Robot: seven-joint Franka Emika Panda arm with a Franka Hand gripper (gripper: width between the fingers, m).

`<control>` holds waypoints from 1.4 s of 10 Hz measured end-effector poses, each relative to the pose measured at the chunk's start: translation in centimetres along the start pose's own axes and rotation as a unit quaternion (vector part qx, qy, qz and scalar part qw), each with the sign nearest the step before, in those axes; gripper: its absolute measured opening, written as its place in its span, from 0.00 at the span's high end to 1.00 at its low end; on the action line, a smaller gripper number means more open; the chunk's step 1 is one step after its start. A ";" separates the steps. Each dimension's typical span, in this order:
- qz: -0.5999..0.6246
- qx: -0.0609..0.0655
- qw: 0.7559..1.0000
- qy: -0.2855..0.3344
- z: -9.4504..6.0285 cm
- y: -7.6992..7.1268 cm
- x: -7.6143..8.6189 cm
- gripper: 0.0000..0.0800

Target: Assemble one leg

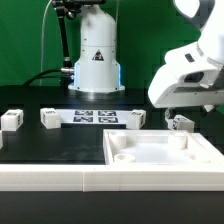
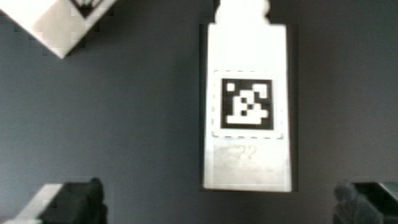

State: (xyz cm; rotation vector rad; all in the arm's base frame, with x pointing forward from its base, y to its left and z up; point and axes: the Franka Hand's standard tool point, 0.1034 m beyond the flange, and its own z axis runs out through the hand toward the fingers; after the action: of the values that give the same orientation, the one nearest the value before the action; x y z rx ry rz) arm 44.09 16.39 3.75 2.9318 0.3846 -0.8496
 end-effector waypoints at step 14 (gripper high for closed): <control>-0.011 -0.010 0.980 -0.197 4.0 -0.8 -0.6 0.50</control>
Offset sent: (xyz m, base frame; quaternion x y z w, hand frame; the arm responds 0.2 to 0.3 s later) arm -0.0125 0.0032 -0.0131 -0.0098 -0.1959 0.0134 0.9805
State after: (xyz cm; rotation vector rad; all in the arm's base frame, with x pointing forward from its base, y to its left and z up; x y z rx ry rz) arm 41.35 16.49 0.71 2.6514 0.3896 -1.3803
